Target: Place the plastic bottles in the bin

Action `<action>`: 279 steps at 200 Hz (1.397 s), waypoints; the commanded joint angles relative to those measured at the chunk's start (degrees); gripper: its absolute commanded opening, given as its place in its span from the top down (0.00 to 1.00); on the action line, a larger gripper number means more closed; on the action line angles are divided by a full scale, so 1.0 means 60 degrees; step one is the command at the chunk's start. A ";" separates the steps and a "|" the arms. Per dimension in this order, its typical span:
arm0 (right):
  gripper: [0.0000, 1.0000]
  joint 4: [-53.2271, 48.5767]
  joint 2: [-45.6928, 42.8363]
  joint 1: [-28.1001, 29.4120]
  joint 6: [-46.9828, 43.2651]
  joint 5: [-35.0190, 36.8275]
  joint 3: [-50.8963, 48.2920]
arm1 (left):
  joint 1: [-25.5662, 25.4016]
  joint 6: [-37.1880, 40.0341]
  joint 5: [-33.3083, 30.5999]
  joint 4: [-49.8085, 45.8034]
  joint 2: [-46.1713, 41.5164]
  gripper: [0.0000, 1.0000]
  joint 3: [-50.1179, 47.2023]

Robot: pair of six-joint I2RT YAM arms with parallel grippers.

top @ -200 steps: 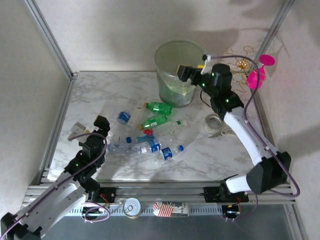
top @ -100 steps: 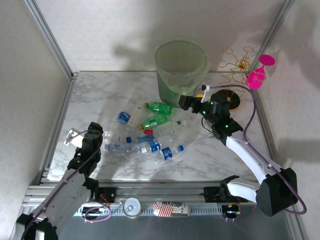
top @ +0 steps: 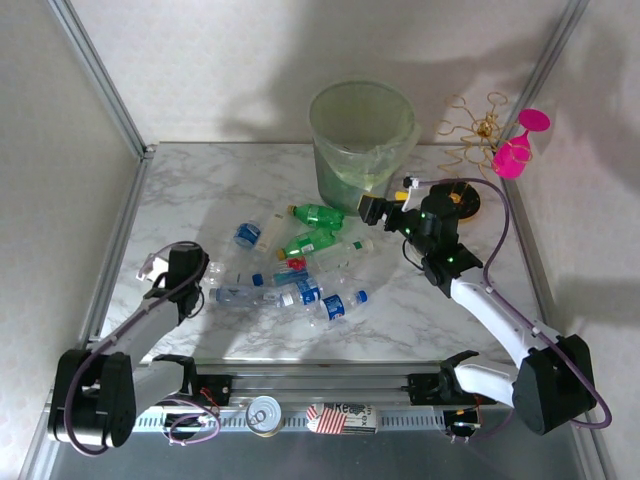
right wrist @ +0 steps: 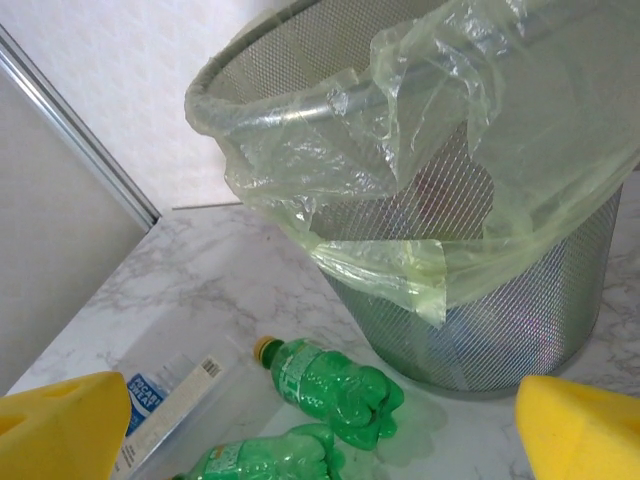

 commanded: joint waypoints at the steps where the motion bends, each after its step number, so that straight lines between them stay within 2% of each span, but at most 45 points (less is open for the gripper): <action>1: 0.01 0.0455 0.0120 -0.0037 -0.0255 0.0099 -0.0215 | 0.0106 -0.0468 0.0062 -0.0021 0.0503 0.00 0.0466; 91: 0.01 0.0439 0.0324 -0.0087 -0.0635 -0.0260 -0.0265 | 0.0229 -0.1010 0.0081 0.0265 0.2531 0.01 0.1103; 107: 0.01 0.0447 0.0391 -0.0090 -0.0642 -0.0346 -0.0282 | 0.0237 -0.0994 0.0173 0.0464 0.2797 0.06 0.1102; 143: 0.01 0.0166 0.0605 -0.0090 -0.0650 -0.0317 -0.0089 | 0.0237 -0.1081 0.0212 0.0957 0.2909 0.27 0.0828; 172: 0.01 0.0232 0.0578 -0.0086 -0.0801 -0.0681 -0.0114 | 0.0234 -0.1056 -0.0073 0.0881 0.2578 0.41 0.0744; 198: 0.01 0.0440 0.0503 -0.0086 -0.0886 -0.0932 -0.0235 | 0.0250 -0.0838 -0.0363 0.0776 0.2102 0.49 0.0697; 237: 0.01 0.0644 0.0543 -0.0086 -0.0860 -0.1155 -0.0324 | 0.0244 -0.0637 -0.0871 0.0863 0.0875 0.56 0.0414; 279: 0.01 0.0989 0.0630 -0.0086 -0.0761 -0.1616 -0.0440 | 0.0238 -0.0446 -0.0771 0.2141 -0.1277 0.62 -0.0392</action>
